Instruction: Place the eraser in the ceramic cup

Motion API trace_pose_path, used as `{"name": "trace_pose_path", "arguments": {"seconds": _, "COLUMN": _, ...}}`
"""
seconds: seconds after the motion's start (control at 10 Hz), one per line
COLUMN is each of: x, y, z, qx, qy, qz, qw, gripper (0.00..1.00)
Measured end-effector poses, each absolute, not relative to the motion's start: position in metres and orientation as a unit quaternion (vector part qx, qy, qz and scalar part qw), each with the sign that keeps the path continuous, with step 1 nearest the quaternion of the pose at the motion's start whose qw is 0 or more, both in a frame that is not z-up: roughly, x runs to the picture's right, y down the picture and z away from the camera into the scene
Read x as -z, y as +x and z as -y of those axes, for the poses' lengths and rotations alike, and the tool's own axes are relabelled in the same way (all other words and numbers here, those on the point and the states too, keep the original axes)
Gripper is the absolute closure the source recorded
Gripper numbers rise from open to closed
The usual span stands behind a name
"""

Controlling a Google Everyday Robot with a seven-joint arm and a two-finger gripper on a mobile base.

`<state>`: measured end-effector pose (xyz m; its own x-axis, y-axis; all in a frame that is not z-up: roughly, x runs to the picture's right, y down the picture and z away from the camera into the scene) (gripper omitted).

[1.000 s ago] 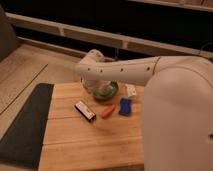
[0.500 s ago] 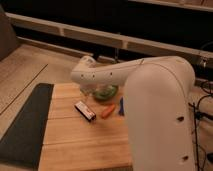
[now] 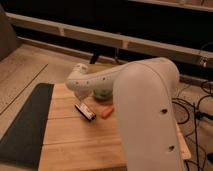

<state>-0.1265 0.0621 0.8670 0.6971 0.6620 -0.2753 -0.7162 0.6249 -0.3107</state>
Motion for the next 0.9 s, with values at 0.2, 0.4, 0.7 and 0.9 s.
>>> {"name": "trace_pose_path", "arguments": {"seconds": 0.2, "x": -0.878, "y": -0.129, "z": -0.065, "qx": -0.394, "qy": -0.200, "qz": -0.069, "qw": 0.894, "gripper": 0.35}}
{"name": "trace_pose_path", "arguments": {"seconds": 0.4, "x": -0.889, "y": -0.133, "z": -0.070, "qx": -0.409, "qy": -0.208, "qz": -0.065, "qw": 0.886, "gripper": 0.35}}
{"name": "trace_pose_path", "arguments": {"seconds": 0.7, "x": -0.900, "y": -0.146, "z": -0.073, "qx": -0.419, "qy": -0.224, "qz": -0.048, "qw": 0.879, "gripper": 0.35}}
{"name": "trace_pose_path", "arguments": {"seconds": 0.9, "x": -0.906, "y": -0.152, "z": -0.075, "qx": -0.415, "qy": -0.230, "qz": -0.043, "qw": 0.879, "gripper": 0.35}}
